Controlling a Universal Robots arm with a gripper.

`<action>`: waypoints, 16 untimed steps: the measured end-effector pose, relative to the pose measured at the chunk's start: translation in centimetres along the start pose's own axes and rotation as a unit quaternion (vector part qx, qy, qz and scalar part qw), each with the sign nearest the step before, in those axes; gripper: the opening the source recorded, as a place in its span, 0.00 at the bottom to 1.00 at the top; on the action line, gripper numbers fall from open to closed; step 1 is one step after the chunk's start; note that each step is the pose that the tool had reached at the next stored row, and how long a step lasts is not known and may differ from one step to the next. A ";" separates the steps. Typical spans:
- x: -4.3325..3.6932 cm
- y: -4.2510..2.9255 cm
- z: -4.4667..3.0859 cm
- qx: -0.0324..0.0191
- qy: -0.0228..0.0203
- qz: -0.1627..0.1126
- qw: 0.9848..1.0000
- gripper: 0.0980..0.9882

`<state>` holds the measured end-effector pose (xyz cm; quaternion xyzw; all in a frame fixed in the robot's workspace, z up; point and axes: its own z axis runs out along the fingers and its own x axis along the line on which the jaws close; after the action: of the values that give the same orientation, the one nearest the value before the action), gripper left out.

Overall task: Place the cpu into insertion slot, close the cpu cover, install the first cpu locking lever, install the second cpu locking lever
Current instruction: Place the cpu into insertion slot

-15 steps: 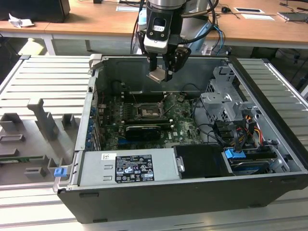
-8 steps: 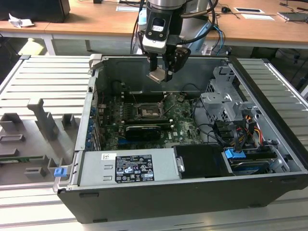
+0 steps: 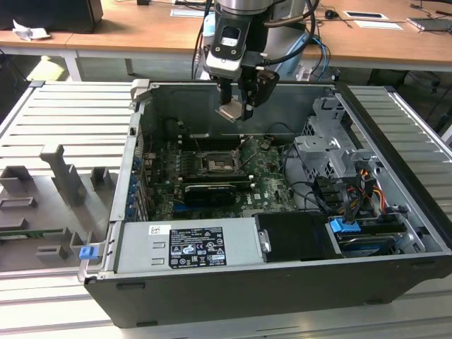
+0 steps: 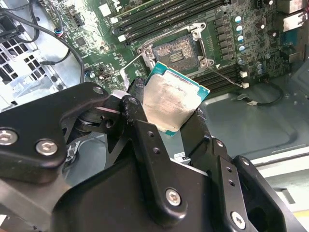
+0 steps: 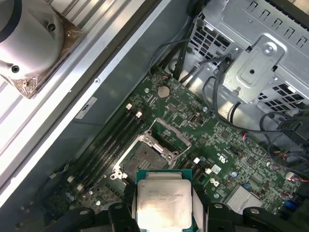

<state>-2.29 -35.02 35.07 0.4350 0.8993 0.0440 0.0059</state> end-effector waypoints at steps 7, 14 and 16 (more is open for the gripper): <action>0.00 0.00 0.04 -0.001 -0.002 0.019 1.000 0.50; 0.00 -0.01 0.10 -0.001 -0.004 0.043 0.999 0.50; 0.00 -0.01 0.10 -0.001 -0.004 0.048 0.999 0.50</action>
<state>-2.29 -35.02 34.97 0.4776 0.8775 0.0436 0.0080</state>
